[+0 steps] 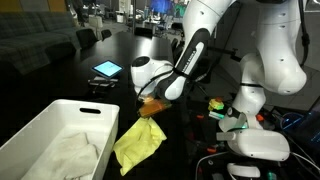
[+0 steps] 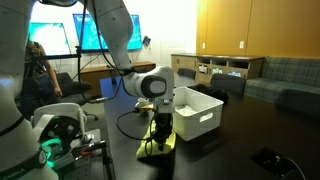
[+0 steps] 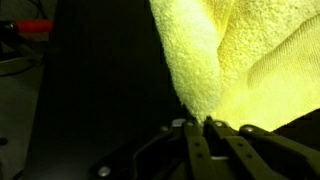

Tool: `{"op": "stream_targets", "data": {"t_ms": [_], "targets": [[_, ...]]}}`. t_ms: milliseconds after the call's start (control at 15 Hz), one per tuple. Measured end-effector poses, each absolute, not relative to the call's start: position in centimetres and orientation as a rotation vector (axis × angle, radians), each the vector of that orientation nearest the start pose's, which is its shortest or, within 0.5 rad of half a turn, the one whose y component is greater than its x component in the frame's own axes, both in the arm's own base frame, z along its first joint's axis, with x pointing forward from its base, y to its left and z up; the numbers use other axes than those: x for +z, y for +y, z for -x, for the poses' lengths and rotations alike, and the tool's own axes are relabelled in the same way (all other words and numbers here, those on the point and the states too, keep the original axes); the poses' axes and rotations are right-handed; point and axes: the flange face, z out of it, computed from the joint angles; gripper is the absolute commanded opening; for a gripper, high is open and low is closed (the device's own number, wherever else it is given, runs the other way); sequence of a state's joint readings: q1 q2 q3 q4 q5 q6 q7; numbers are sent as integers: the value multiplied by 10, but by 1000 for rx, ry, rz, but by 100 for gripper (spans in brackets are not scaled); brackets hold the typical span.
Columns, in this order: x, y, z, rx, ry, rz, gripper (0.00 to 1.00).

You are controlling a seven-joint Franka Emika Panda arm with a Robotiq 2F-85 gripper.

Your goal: Pick up the cloths from the table and put them in the box, then pick up the marker and the seal tape put them in the cup

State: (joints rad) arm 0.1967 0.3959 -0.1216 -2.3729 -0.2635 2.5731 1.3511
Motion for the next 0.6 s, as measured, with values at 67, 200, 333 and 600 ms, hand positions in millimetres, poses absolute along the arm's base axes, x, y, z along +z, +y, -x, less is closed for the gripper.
{"op": "stream_targets", "data": {"t_ms": [67, 200, 333, 600], "targets": [[141, 33, -479, 89, 1723, 2929, 4], [135, 27, -479, 133, 1803, 2881, 32], [133, 23, -480, 167, 1868, 2833, 40], [132, 19, -480, 191, 1964, 2747, 72]]}}
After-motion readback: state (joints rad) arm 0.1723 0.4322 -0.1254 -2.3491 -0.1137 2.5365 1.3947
